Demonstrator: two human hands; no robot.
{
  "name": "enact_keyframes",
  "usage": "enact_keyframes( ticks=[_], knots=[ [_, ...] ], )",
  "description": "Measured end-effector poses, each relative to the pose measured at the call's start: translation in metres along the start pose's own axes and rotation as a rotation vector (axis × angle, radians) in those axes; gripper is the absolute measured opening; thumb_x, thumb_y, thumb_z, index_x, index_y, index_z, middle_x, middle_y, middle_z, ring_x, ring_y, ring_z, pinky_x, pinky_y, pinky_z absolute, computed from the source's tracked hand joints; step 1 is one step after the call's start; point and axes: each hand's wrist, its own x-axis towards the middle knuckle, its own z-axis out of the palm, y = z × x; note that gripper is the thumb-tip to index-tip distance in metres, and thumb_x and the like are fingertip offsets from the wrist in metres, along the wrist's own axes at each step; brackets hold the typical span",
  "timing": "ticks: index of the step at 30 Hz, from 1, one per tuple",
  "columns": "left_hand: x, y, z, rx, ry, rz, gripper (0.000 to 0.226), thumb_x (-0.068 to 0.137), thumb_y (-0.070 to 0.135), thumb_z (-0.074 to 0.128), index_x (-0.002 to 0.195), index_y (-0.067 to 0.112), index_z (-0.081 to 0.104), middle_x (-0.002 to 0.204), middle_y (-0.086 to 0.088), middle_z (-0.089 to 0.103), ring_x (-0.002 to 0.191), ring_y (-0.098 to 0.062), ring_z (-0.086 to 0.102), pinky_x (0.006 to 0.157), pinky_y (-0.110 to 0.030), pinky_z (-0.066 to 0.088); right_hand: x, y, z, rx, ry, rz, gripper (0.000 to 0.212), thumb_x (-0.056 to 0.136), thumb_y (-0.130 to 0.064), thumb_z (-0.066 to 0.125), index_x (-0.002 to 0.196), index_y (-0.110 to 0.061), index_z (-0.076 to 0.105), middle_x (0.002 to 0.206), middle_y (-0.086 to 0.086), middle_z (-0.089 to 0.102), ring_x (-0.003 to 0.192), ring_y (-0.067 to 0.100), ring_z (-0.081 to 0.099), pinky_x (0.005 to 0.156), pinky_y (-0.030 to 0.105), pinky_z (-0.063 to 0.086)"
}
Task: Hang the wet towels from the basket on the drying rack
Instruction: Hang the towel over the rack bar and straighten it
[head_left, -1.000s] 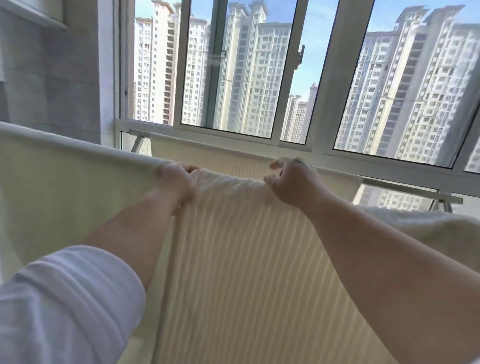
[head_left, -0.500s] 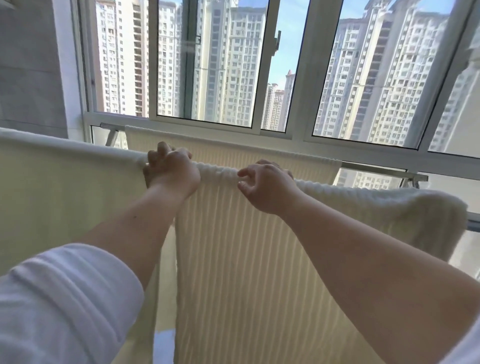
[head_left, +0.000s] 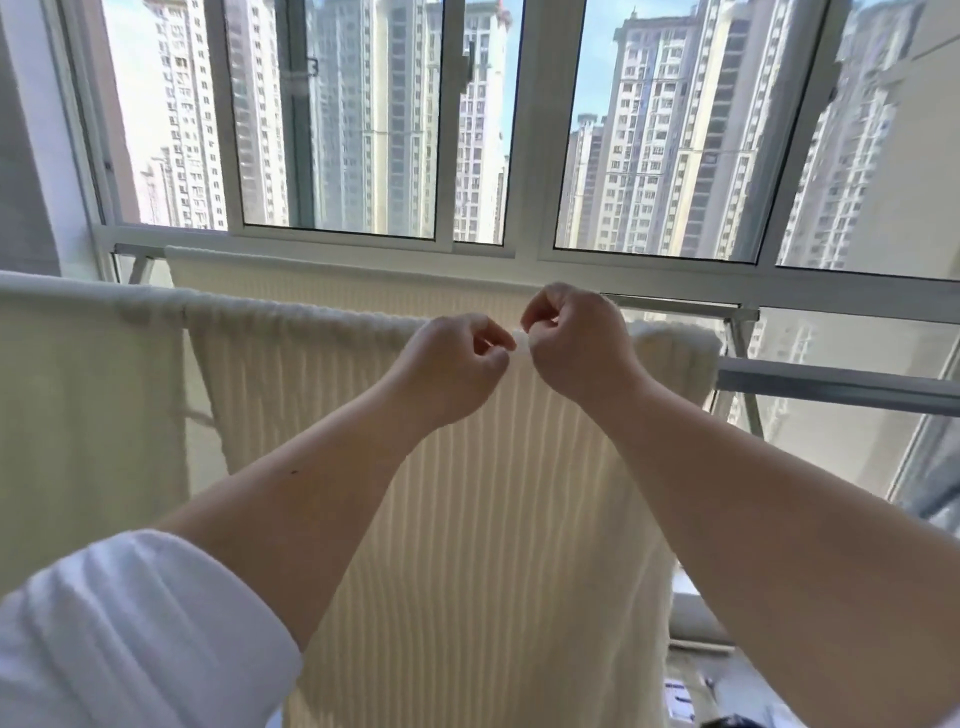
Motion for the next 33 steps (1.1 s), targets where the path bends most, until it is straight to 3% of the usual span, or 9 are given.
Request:
enact_keyframes(
  ticks=[8, 11, 14, 17, 19, 23, 26, 29, 33],
  knots=[
    [-0.023, 0.071, 0.135, 0.002, 0.039, -0.090, 0.014, 0.081, 0.032, 0.062, 0.078, 0.019, 0.060, 0.070, 0.009, 0.058, 0.070, -0.012, 0.057, 0.060, -0.025, 0.044, -0.038, 0.135, -0.082, 0.077, 0.099, 0.103, 0.015, 0.080, -0.011, 0.052, 0.081, -0.013, 0.067, 0.077, 0.002, 0.064, 0.076, 0.020, 0.059, 0.070, 0.025, 0.044],
    [-0.032, 0.082, 0.170, 0.084, 0.037, -0.164, 0.036, 0.075, 0.048, 0.067, 0.094, 0.020, 0.057, 0.086, 0.006, 0.058, 0.080, -0.013, 0.057, 0.068, -0.028, 0.046, -0.047, 0.172, -0.088, 0.186, -0.107, 0.277, 0.014, 0.084, -0.021, 0.056, 0.095, -0.017, 0.063, 0.089, 0.002, 0.066, 0.083, 0.021, 0.061, 0.075, 0.029, 0.047],
    [-0.036, 0.087, 0.184, 0.123, 0.021, -0.255, 0.067, 0.066, 0.056, 0.071, 0.117, 0.018, 0.049, 0.113, -0.003, 0.050, 0.096, -0.024, 0.059, 0.082, -0.037, 0.051, -0.056, 0.180, -0.083, 0.570, -0.481, 0.493, 0.021, 0.086, -0.026, 0.060, 0.107, -0.023, 0.059, 0.107, 0.006, 0.067, 0.090, 0.019, 0.062, 0.077, 0.033, 0.049],
    [-0.037, 0.085, 0.185, 0.188, -0.005, -0.303, 0.081, 0.069, 0.043, 0.074, 0.133, 0.017, 0.032, 0.132, -0.009, 0.037, 0.114, -0.029, 0.051, 0.095, -0.037, 0.045, -0.062, 0.173, -0.068, 0.729, -0.593, 0.352, 0.028, 0.074, -0.018, 0.059, 0.099, -0.028, 0.066, 0.093, -0.001, 0.068, 0.088, 0.018, 0.061, 0.075, 0.029, 0.047],
    [-0.035, 0.083, 0.182, 0.187, 0.024, -0.294, 0.072, 0.078, 0.030, 0.069, 0.136, 0.013, 0.029, 0.129, -0.010, 0.043, 0.112, -0.027, 0.051, 0.088, -0.028, 0.043, -0.061, 0.167, -0.062, 0.803, -0.595, 0.254, 0.034, 0.067, -0.009, 0.051, 0.091, -0.024, 0.070, 0.084, -0.002, 0.068, 0.086, 0.015, 0.062, 0.075, 0.026, 0.046],
    [-0.031, 0.082, 0.164, -0.026, 0.166, -0.290, 0.016, 0.089, 0.022, 0.052, 0.104, 0.019, 0.048, 0.082, 0.011, 0.052, 0.082, -0.016, 0.057, 0.065, -0.024, 0.040, -0.057, 0.167, -0.062, 0.821, -0.413, 0.275, 0.034, 0.080, 0.005, 0.051, 0.073, -0.023, 0.068, 0.075, -0.006, 0.064, 0.067, 0.007, 0.057, 0.062, 0.014, 0.044],
    [-0.022, 0.083, 0.144, -0.151, 0.206, -0.312, 0.015, 0.091, 0.024, 0.045, 0.105, 0.021, 0.049, 0.090, 0.004, 0.059, 0.079, -0.012, 0.057, 0.060, -0.025, 0.044, -0.052, 0.187, -0.059, 0.563, -0.211, 0.425, 0.022, 0.083, -0.004, 0.052, 0.076, -0.021, 0.066, 0.075, -0.004, 0.063, 0.065, 0.012, 0.054, 0.055, 0.021, 0.041],
    [-0.013, 0.088, 0.134, -0.139, 0.250, -0.218, 0.027, 0.091, 0.012, 0.037, 0.116, 0.020, 0.043, 0.095, 0.000, 0.058, 0.073, -0.009, 0.055, 0.054, -0.020, 0.042, -0.049, 0.206, -0.059, 0.597, -0.184, 0.517, 0.019, 0.085, -0.012, 0.060, 0.103, -0.019, 0.063, 0.100, 0.001, 0.068, 0.090, 0.021, 0.063, 0.075, 0.030, 0.048],
    [-0.010, 0.089, 0.128, 0.199, 0.224, 0.265, 0.024, 0.084, 0.013, 0.035, 0.104, 0.024, 0.044, 0.100, -0.008, 0.053, 0.080, -0.015, 0.051, 0.059, -0.020, 0.038, -0.049, 0.204, -0.049, 0.571, -0.272, 0.417, 0.063, 0.081, -0.027, 0.072, 0.136, -0.020, 0.043, 0.129, -0.005, 0.055, 0.109, 0.017, 0.057, 0.090, 0.033, 0.046]
  ],
)
